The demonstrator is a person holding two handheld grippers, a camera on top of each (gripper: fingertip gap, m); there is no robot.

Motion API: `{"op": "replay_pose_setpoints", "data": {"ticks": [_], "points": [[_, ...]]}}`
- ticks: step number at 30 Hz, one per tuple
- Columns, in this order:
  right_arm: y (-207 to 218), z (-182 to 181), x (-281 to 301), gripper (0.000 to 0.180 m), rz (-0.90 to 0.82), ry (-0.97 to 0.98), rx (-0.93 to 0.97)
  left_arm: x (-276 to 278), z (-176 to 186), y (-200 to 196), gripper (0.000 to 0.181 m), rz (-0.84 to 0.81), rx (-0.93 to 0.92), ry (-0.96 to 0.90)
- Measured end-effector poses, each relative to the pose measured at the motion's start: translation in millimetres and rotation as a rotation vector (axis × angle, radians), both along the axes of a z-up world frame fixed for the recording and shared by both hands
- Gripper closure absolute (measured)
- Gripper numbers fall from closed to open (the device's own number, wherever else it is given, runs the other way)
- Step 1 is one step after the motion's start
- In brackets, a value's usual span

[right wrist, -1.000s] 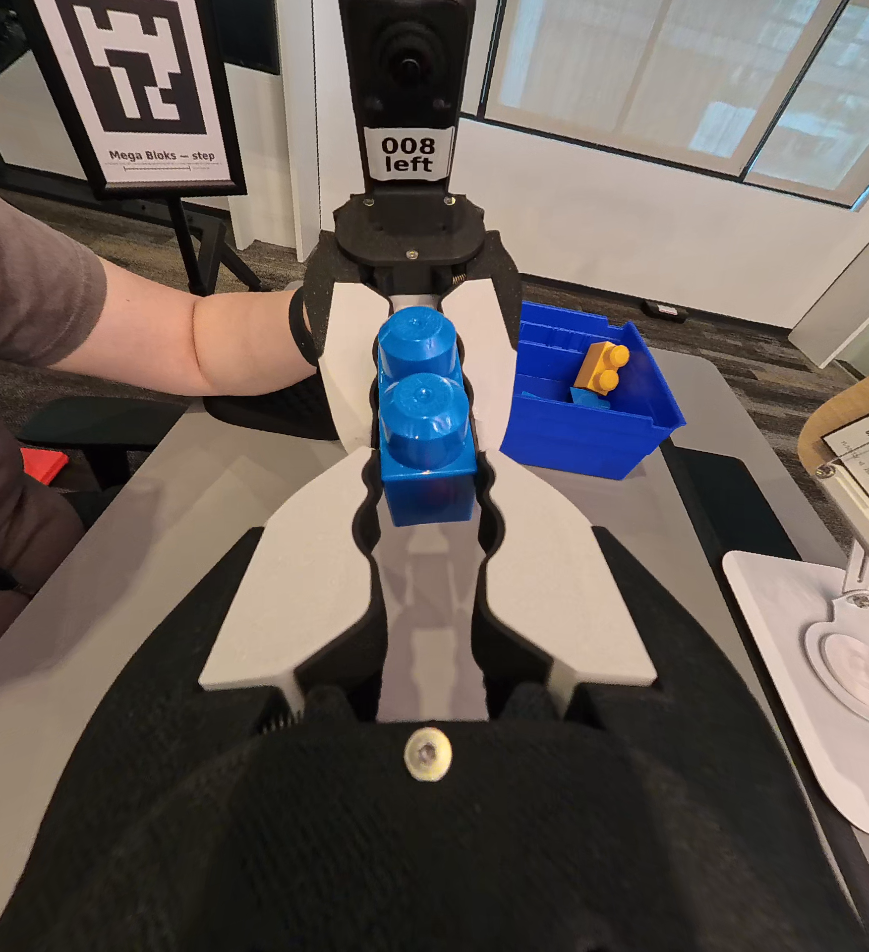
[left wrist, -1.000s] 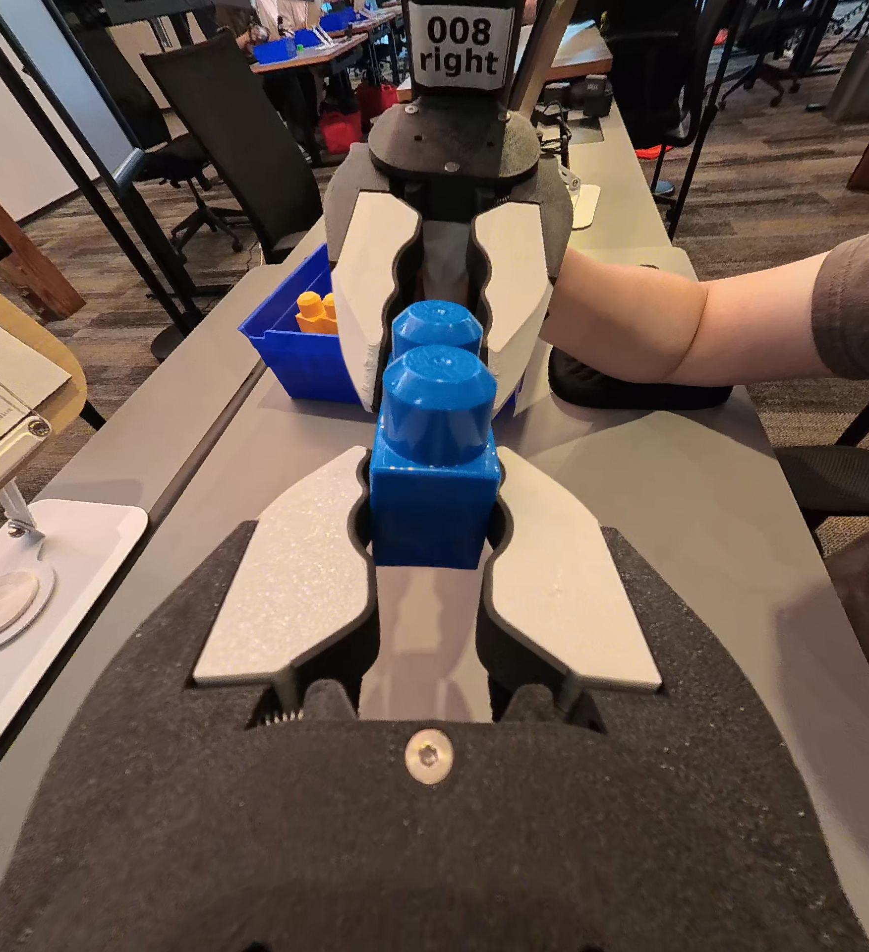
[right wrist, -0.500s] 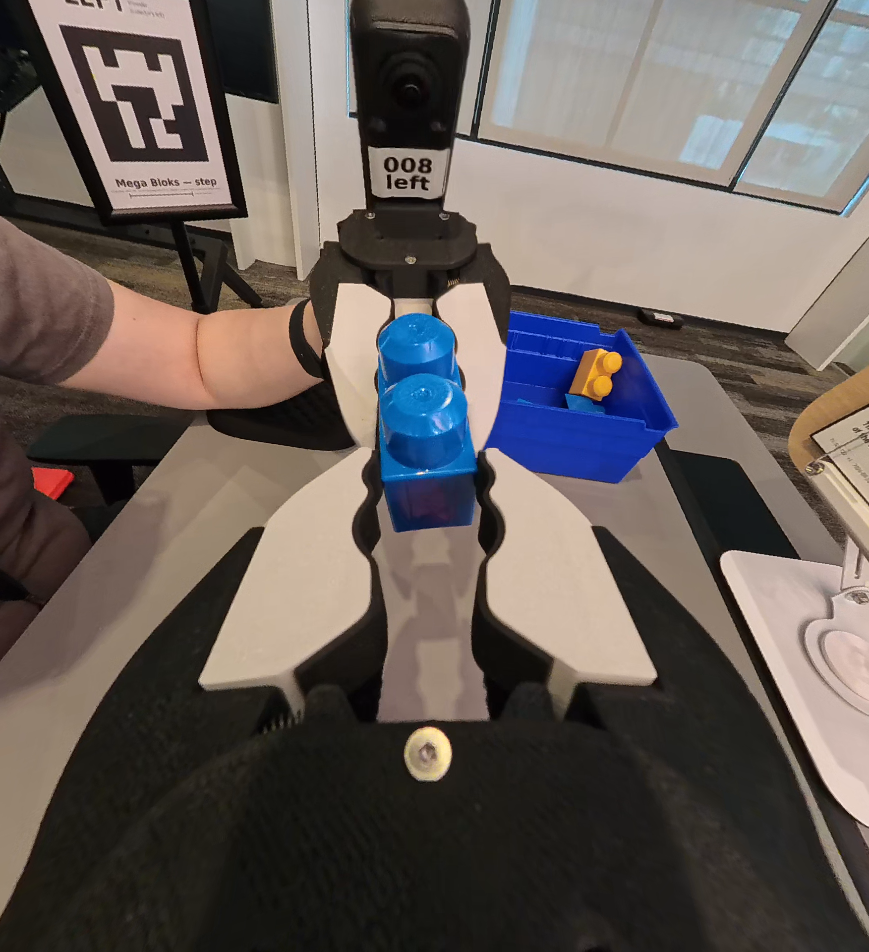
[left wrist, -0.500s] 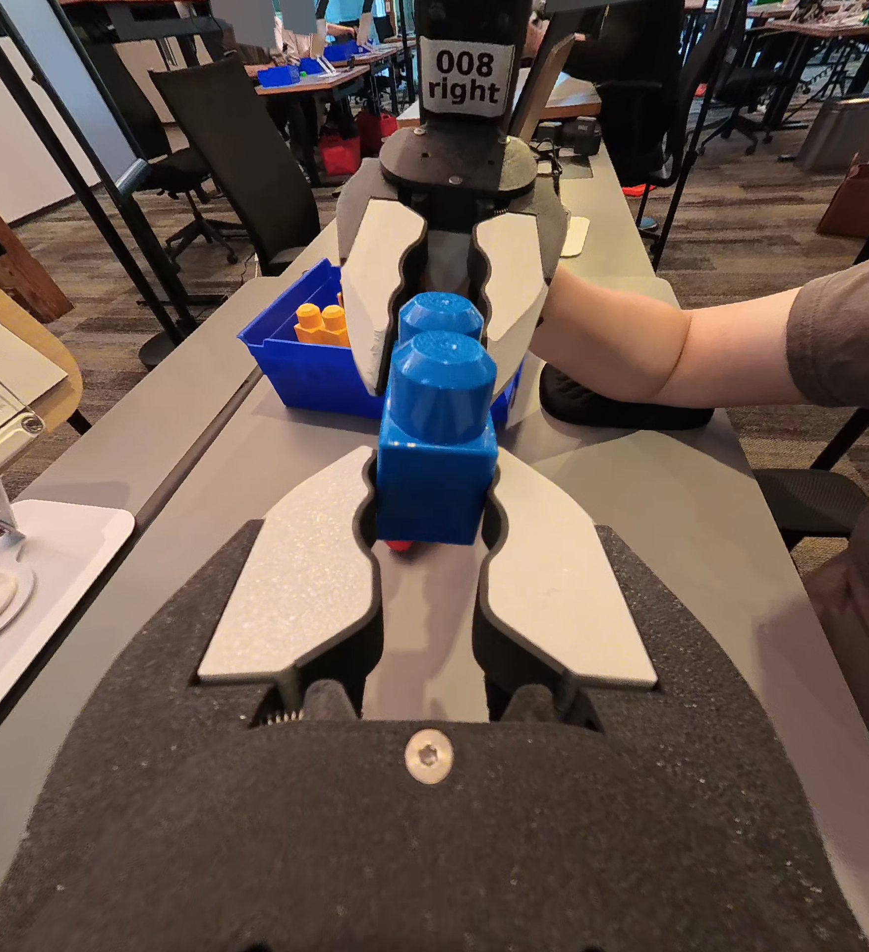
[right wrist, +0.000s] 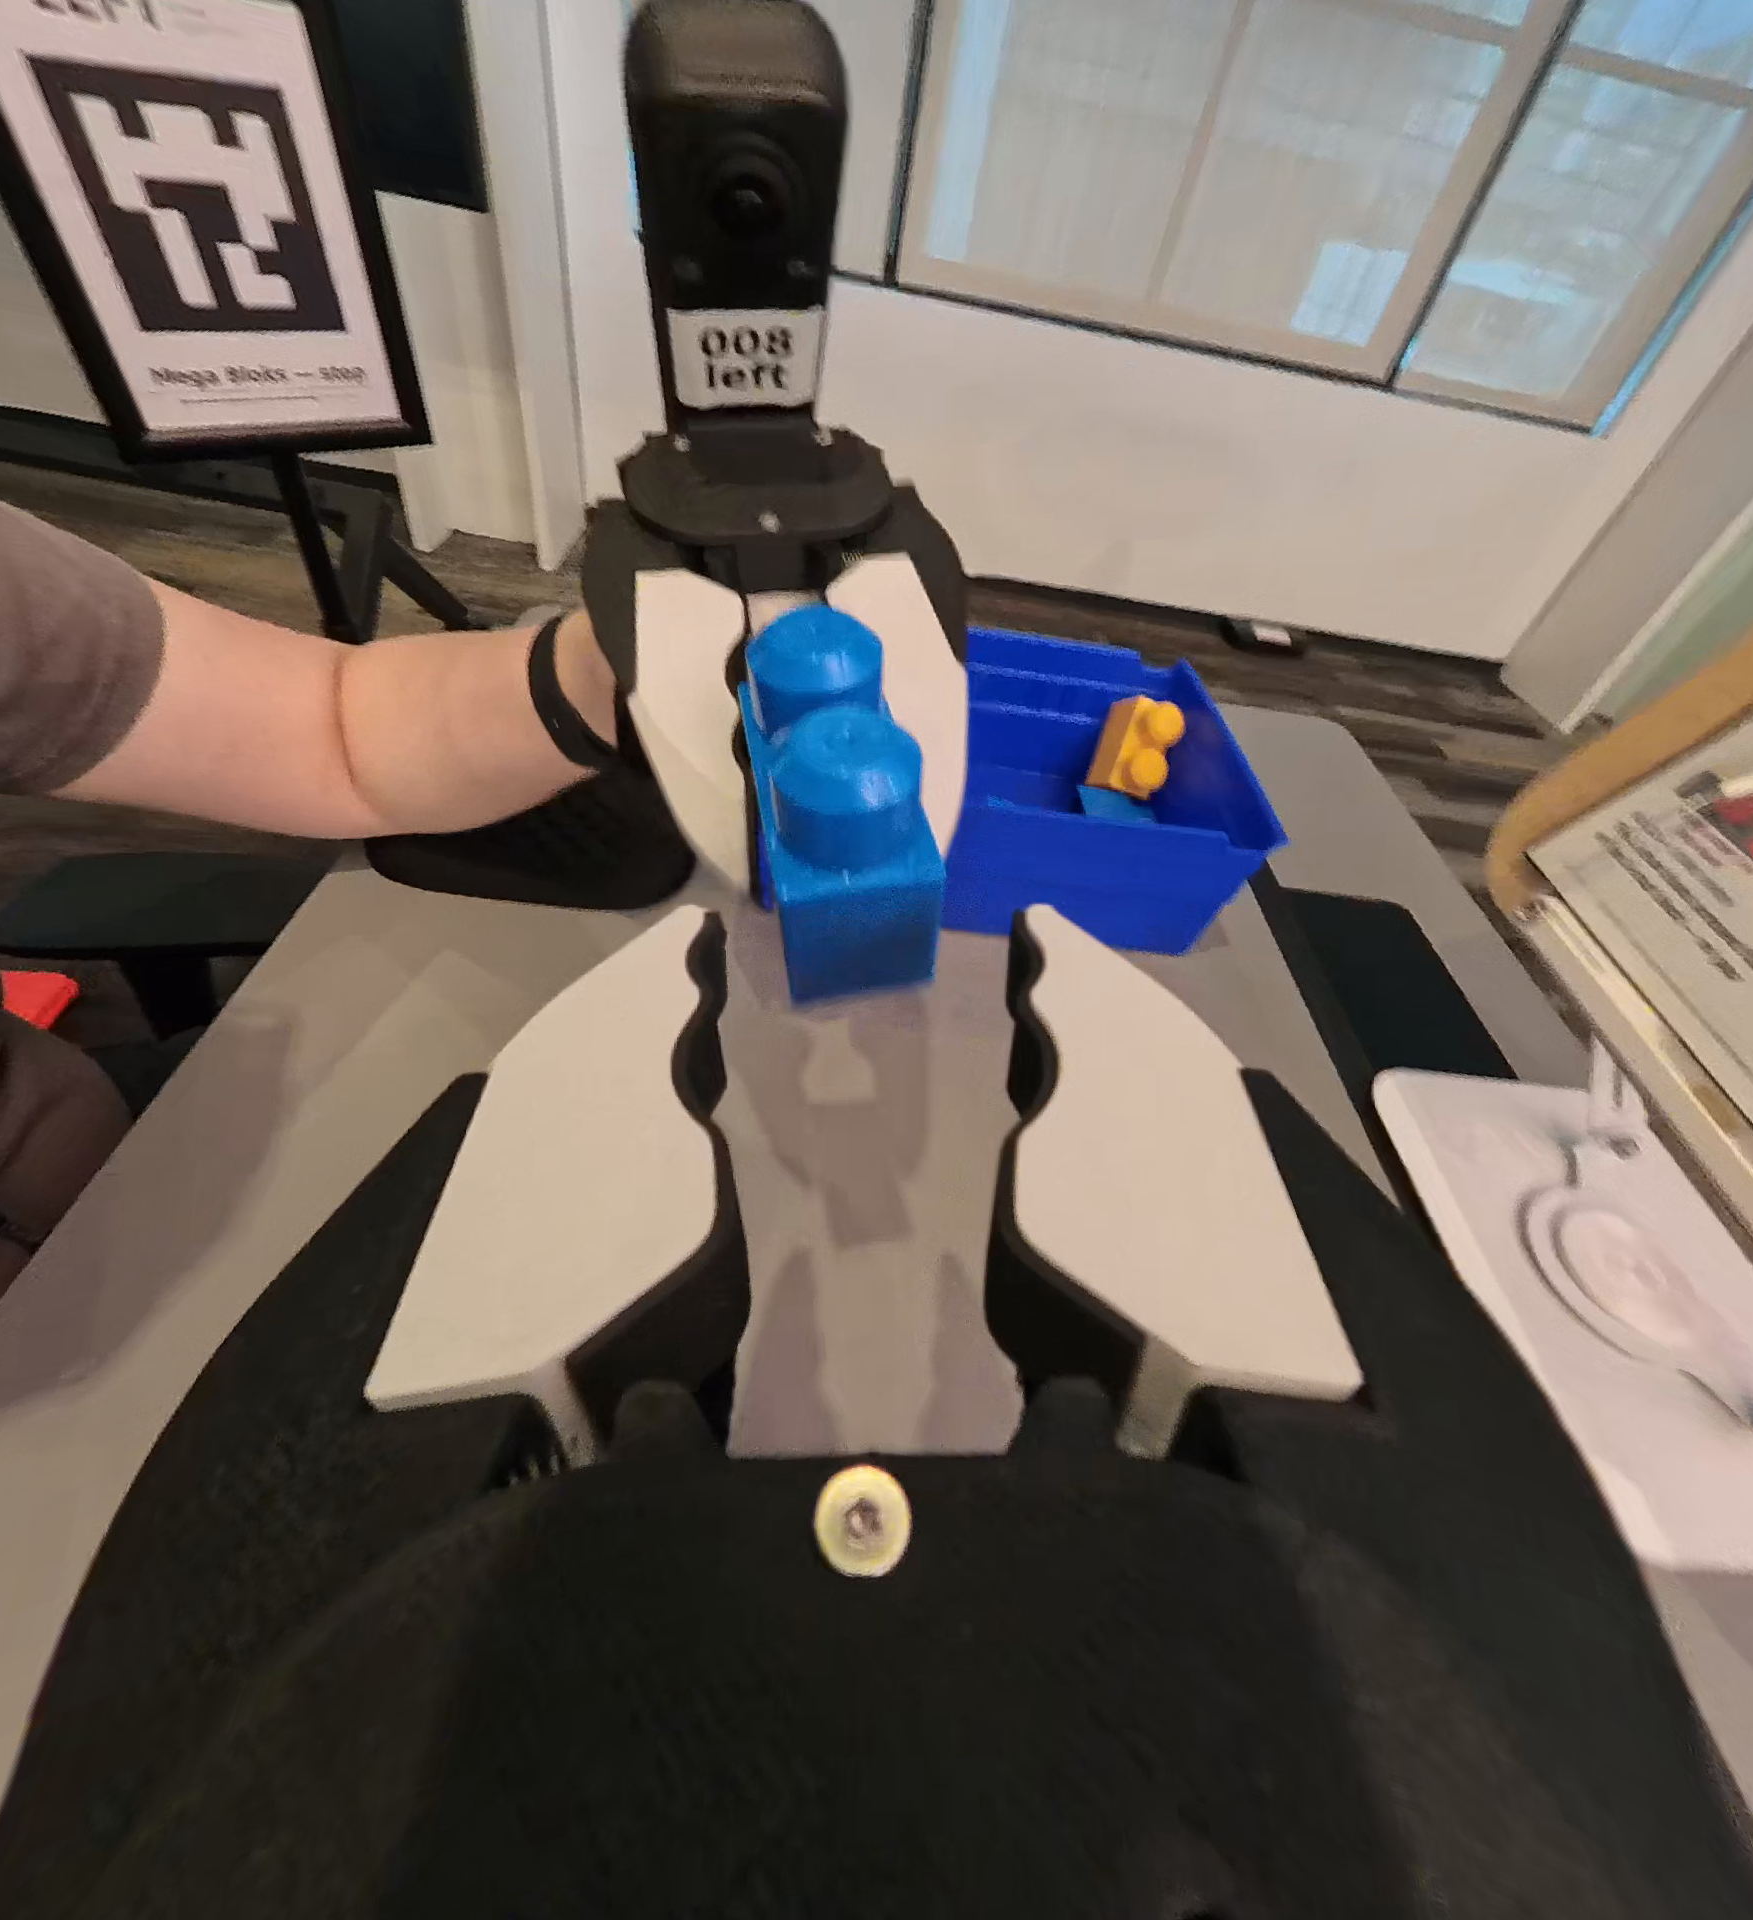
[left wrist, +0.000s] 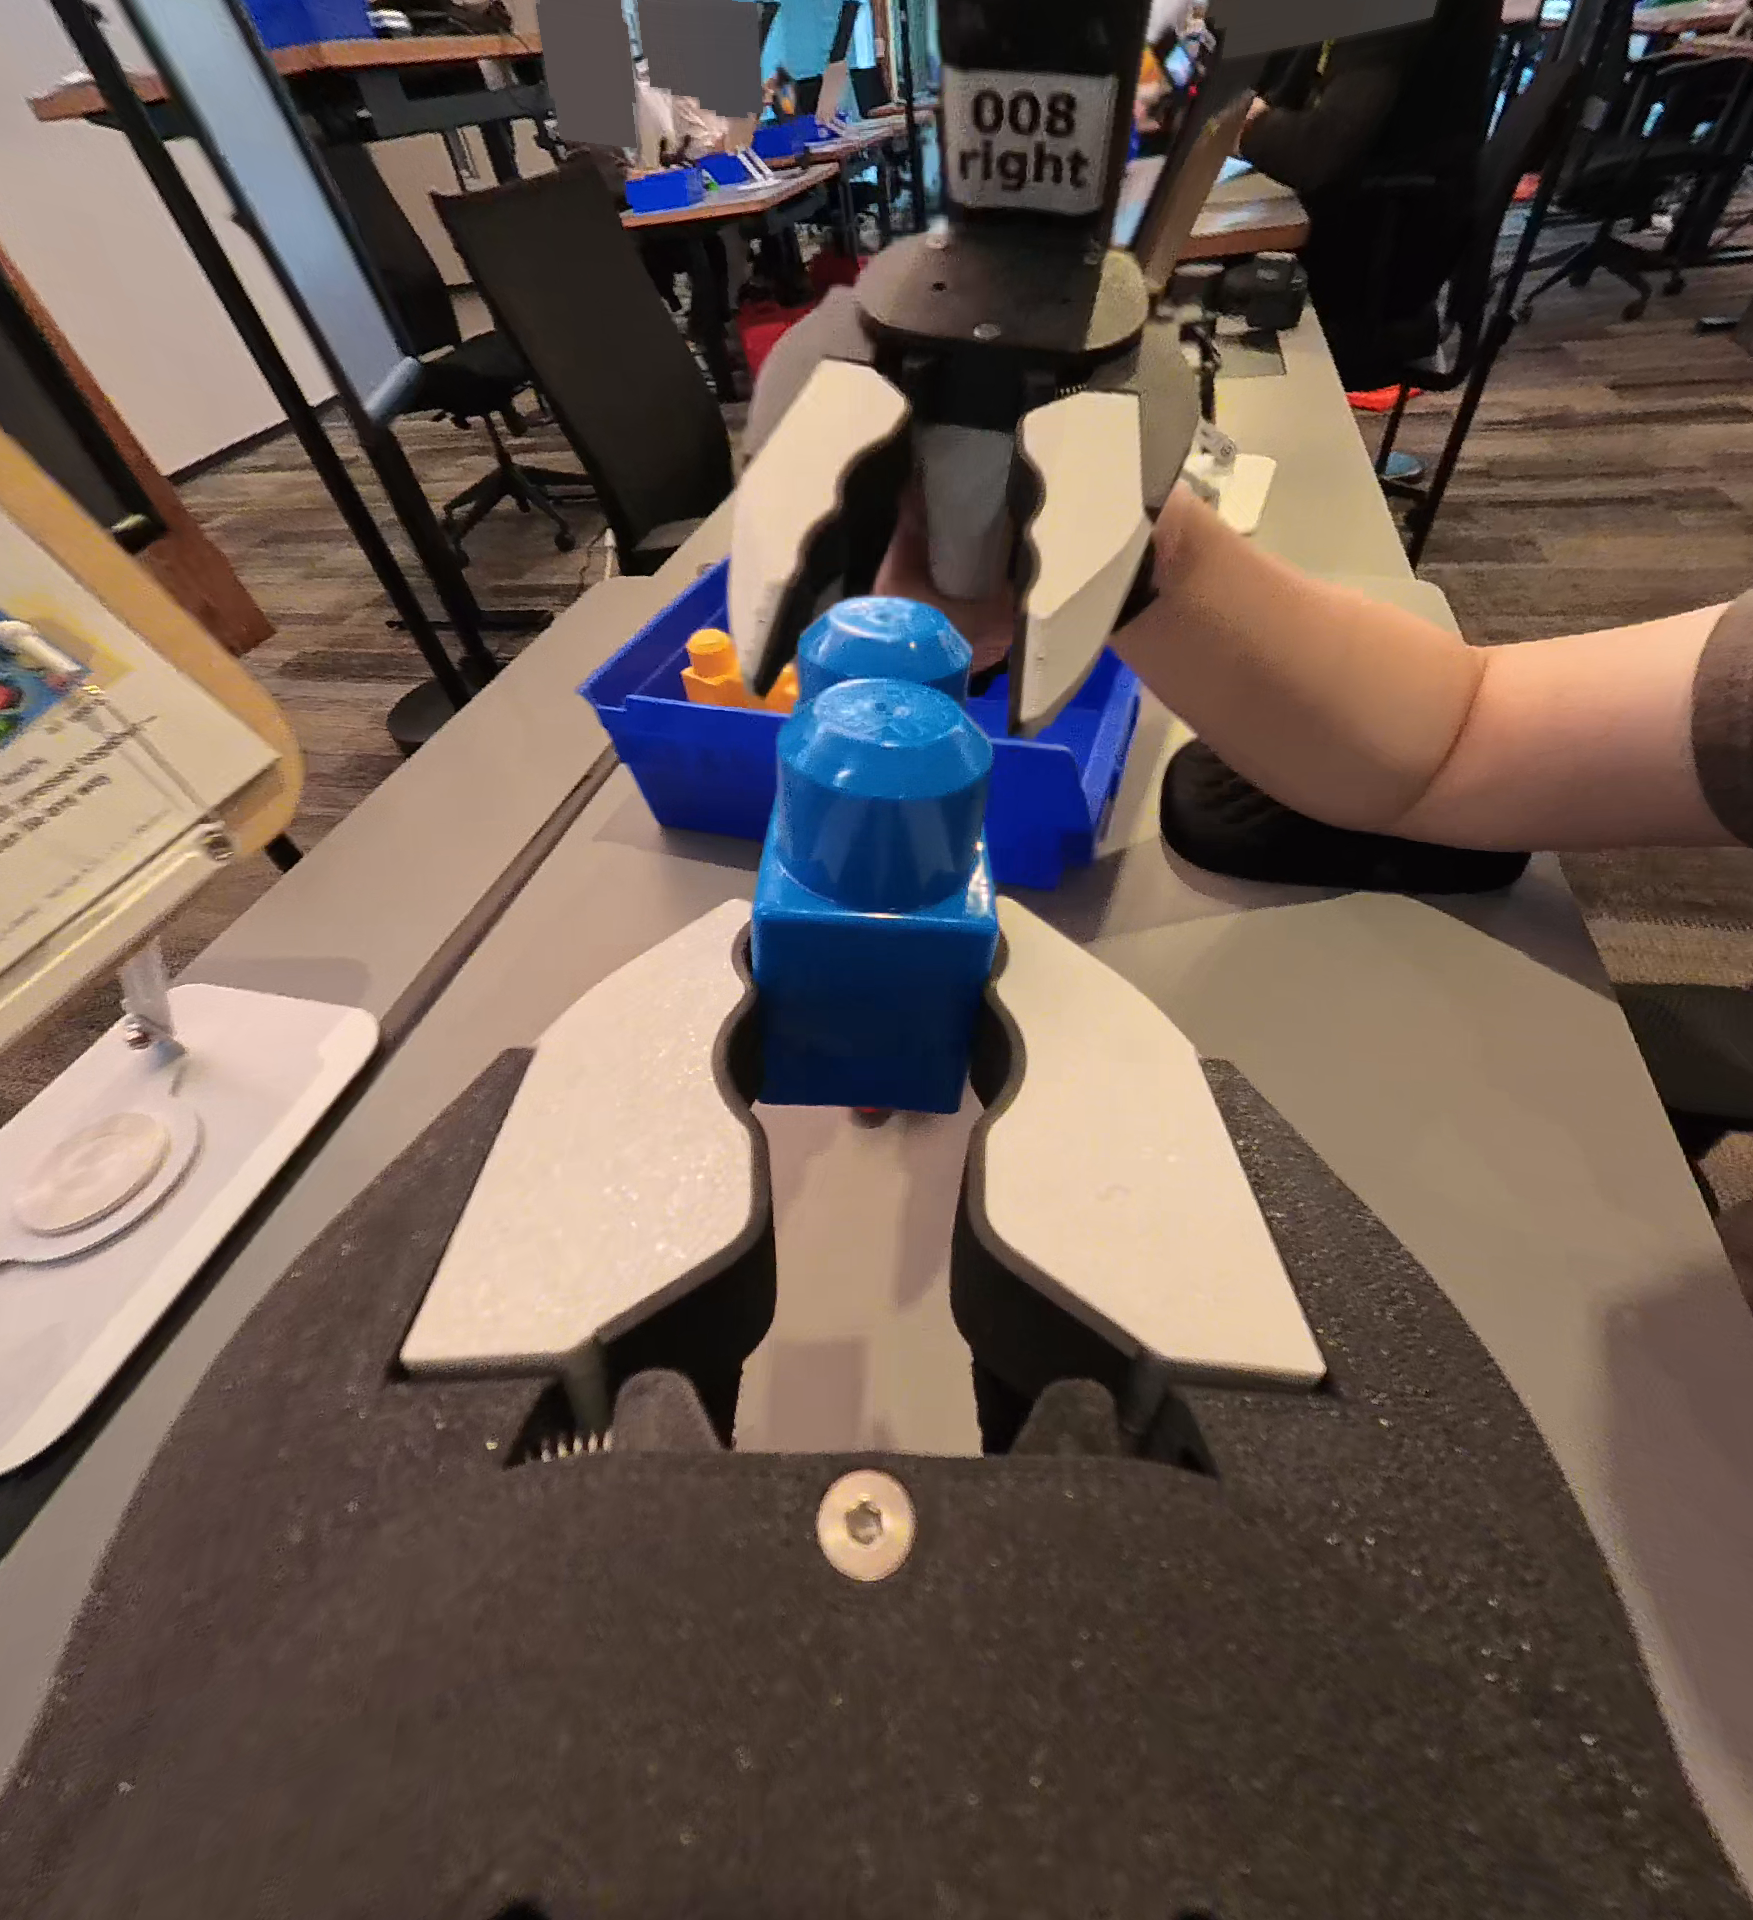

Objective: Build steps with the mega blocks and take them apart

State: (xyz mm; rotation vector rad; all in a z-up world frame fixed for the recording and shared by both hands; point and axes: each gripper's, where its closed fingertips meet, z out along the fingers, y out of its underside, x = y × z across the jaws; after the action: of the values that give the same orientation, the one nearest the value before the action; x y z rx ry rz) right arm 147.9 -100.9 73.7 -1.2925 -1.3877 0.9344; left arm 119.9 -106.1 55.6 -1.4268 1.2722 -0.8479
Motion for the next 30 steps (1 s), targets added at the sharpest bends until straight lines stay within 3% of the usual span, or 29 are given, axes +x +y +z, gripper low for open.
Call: {"op": "replay_pose_setpoints", "data": {"ticks": [2,4,7,11,17,19,21,25,28,30], "points": [[19,-16,18,0.127,-0.1,-0.124,-0.023,-14,10,9,0.144,0.041,0.004,-0.029],[39,-60,41,0.129,-0.239,-0.376,-0.135,-31,19,19,0.144,0.096,0.023,-0.046],[37,-130,58,0.128,-0.294,-0.708,-0.386,-56,32,31,0.144,0.169,0.047,-0.064],[41,-182,64,0.128,-0.378,-0.985,-0.371,-81,45,38,0.144,0.233,0.074,-0.083],[41,-222,75,0.128,-0.459,-1.216,-0.362,-100,49,44,0.144,0.262,0.067,-0.084],[40,-229,78,0.129,-0.452,-1.247,-0.374,-101,47,46,0.144,0.262,0.058,-0.085],[38,-232,79,0.142,-0.436,-1.262,-0.391,-100,44,46,0.144,0.254,0.047,-0.079],[36,-223,83,0.142,-0.396,-1.245,-0.401,-92,35,47,0.144,0.237,0.037,-0.052],[44,-181,73,0.143,-0.394,-1.002,-0.436,-80,25,48,0.144,0.207,0.006,-0.053],[57,-133,61,0.143,-0.396,-0.696,-0.442,-67,15,47,0.144,0.162,-0.044,-0.065]]}}
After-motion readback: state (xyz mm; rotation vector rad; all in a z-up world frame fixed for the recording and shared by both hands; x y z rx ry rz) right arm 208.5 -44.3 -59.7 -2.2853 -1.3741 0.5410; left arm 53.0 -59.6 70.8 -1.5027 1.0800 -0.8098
